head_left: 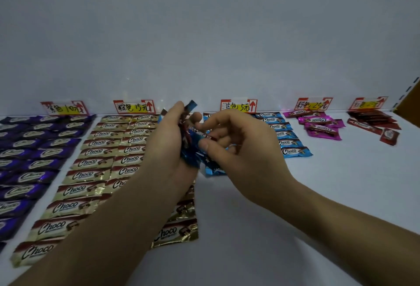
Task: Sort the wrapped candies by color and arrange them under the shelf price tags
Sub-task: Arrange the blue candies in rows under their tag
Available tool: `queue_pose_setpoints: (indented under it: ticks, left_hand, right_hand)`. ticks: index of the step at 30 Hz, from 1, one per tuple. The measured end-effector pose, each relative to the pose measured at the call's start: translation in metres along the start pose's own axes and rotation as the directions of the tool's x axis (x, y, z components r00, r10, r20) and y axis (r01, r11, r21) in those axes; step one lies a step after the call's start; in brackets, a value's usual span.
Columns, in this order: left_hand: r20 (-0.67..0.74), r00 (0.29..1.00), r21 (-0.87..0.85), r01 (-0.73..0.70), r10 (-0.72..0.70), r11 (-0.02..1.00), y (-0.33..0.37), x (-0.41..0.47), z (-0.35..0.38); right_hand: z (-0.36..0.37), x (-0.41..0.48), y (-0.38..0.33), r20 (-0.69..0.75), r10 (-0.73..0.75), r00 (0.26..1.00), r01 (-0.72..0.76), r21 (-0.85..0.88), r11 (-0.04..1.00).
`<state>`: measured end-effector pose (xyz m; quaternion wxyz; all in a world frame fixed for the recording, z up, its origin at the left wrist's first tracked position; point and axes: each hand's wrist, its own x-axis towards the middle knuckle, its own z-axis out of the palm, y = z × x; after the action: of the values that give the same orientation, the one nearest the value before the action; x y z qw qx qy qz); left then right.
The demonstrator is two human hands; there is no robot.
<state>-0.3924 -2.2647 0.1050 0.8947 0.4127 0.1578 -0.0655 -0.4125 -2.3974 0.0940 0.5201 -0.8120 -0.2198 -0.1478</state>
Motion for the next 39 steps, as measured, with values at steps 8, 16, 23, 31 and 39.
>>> queue_pose_setpoints:
  ticks: [8, 16, 23, 31, 39]
  left_hand:
    - [-0.094, 0.983, 0.087, -0.15, 0.158, 0.985, 0.006, 0.0, -0.001]
    - [0.077, 0.993, -0.043, -0.087, 0.091, 0.995, 0.004, -0.002, 0.004]
    - [0.218, 0.975, 0.067, -0.067, 0.051, 0.996, -0.006, -0.018, 0.015]
    - [0.317, 0.939, 0.36, -0.25, 0.134, 0.899, -0.024, -0.027, 0.02]
    - [0.245, 0.962, 0.385, -0.211, 0.121, 0.898, -0.024, -0.025, 0.016]
  right_hand:
    - [-0.019, -0.011, -0.016, 0.06, 0.014, 0.998, -0.028, 0.23, 0.973]
    - [-0.082, -0.011, 0.015, -0.098, 0.247, 0.964, -0.203, 0.329, 0.922]
    - [-0.141, -0.04, 0.04, -0.076, -0.089, 0.993, 0.053, -0.388, 0.92]
    - [-0.142, -0.068, 0.075, 0.21, -0.084, 0.974, 0.192, -0.571, 0.799]
    - [-0.142, -0.072, 0.079, 0.131, 0.005, 0.991, 0.086, -0.67, 0.737]
